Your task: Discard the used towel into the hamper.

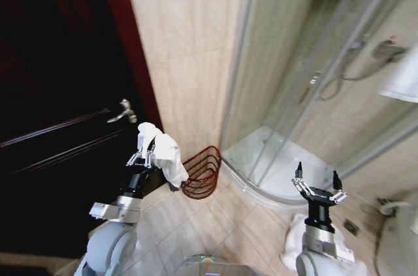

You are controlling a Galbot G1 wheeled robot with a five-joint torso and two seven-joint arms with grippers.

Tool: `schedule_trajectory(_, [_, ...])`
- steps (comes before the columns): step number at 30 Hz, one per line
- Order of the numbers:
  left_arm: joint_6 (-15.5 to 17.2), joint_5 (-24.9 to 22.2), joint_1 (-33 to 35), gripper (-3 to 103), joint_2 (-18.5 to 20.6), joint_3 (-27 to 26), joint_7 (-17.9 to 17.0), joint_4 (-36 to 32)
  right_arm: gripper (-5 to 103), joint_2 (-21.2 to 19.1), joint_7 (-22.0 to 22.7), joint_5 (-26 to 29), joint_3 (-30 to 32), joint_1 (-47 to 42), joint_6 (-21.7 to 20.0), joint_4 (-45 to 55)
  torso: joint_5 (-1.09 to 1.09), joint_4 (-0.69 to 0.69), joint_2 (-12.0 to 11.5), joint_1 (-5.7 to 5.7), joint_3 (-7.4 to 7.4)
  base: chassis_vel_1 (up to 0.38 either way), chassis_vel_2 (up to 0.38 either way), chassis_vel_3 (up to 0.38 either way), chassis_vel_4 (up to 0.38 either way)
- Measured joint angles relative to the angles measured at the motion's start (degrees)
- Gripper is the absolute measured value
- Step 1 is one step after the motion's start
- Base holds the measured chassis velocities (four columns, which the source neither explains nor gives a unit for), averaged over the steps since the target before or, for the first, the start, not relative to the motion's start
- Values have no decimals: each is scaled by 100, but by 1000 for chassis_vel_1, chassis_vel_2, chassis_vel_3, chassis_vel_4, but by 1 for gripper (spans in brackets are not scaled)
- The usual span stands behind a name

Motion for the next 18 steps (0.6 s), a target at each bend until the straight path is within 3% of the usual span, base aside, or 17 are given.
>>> schedule_trajectory(13, [106, -15, -119, 8, 42, 115, -76, 184, 100, 14, -2, -36, -15, 12, 3, -71, 0, -1, 0, 0, 0, -122, -120, -117, -120])
schedule_trajectory(18, [103, -8, -348, 8, 92, 304, -58, 545, 100, 39, -11, -49, -15, 11, 43, -137, 0, -1, 0, 0, 0, -59, -81, -81, -61])
